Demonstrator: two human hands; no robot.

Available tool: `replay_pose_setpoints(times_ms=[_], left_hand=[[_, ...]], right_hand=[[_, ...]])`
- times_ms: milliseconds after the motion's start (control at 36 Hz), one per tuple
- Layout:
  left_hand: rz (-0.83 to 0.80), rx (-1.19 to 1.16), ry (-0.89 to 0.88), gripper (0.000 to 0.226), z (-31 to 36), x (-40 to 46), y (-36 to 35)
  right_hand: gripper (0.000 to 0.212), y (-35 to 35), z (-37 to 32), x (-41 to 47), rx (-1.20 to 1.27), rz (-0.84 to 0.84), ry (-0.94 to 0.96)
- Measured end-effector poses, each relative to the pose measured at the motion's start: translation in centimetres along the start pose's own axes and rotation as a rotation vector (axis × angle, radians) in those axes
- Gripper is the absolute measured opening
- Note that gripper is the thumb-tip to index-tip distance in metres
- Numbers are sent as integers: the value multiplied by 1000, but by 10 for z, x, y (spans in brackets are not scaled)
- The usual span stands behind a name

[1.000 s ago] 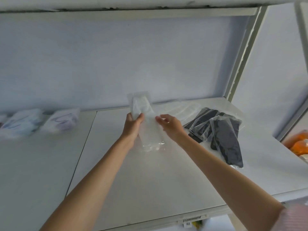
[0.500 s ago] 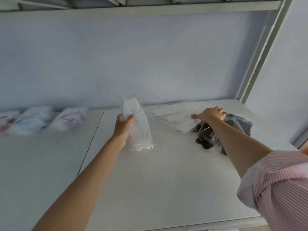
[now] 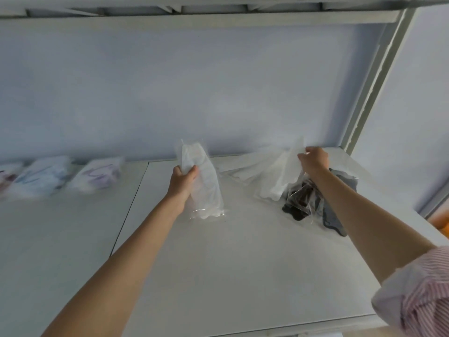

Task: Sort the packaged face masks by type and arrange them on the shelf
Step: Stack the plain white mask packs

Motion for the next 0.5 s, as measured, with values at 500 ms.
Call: replay_pose_setpoints(times_ms=[500], left_hand=[[-139,61,-75,34,0,-35,-31]], right_hand=[[21,-50,-76,-140,700,-269,-23]])
Point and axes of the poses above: each hand's wrist, its own x-axis towards the middle knuckle, its own y-axis out of the back of the hand, z = x × y, the point moved 1 cm from there along x, towards the middle knuckle, and after that the axes turned 5 degrees about y, right-handed, at the moved point
